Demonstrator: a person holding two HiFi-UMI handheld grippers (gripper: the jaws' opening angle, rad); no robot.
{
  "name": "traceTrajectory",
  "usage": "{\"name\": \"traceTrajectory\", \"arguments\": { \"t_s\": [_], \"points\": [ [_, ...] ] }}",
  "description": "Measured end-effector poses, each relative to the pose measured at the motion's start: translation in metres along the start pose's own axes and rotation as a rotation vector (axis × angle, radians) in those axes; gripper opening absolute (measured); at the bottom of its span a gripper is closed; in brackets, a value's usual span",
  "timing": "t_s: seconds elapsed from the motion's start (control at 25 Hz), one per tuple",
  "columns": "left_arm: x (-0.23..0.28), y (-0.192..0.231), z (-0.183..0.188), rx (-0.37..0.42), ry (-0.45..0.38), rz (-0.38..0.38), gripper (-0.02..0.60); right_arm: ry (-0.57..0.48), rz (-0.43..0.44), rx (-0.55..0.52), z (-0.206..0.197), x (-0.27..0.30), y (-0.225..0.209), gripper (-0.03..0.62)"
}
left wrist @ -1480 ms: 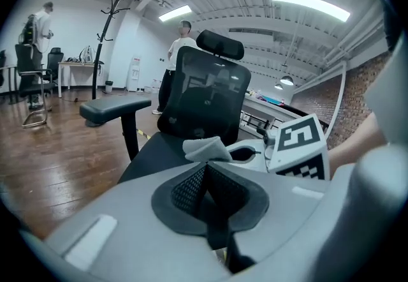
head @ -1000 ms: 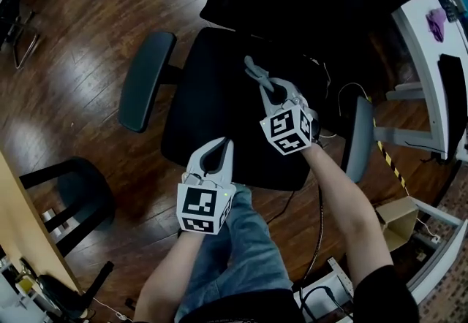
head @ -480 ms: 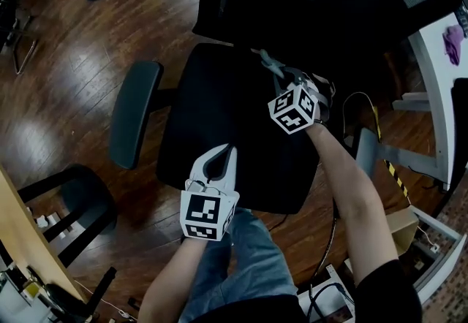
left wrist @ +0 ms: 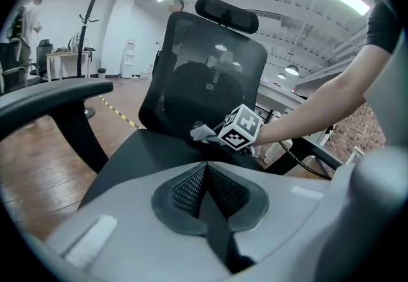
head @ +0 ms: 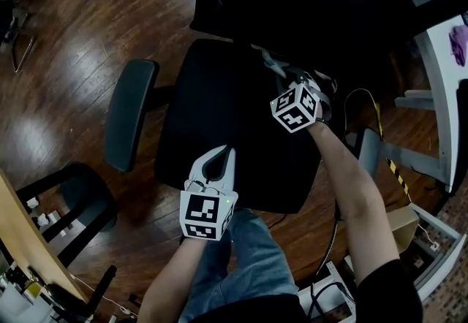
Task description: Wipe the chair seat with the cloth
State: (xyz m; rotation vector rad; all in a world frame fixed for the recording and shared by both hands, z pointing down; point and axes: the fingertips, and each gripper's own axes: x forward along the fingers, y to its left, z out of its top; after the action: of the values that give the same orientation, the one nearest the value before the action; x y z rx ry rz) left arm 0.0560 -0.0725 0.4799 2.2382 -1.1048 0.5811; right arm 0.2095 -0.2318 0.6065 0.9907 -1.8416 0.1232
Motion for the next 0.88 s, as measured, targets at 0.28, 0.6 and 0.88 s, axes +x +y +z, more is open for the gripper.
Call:
{"name": "traceTrajectory", "arguments": {
  "t_s": [0.28, 0.6, 0.88],
  "points": [
    [-0.01, -0.008, -0.005, 0.002, -0.005, -0.019, 0.005, -0.018, 0.014, 0.026, -0.002, -0.021, 0.025, 0.011],
    [-0.043, -0.013, -0.024, 0.022, -0.007, -0.048, 0.005, -0.025, 0.02, 0.035, -0.006, -0.053, 0.073, 0.01],
    [-0.074, -0.015, -0.045, 0.046, -0.006, -0.066, 0.005, -0.05, 0.022, 0.058, -0.006, -0.086, 0.124, 0.011]
  ]
}}
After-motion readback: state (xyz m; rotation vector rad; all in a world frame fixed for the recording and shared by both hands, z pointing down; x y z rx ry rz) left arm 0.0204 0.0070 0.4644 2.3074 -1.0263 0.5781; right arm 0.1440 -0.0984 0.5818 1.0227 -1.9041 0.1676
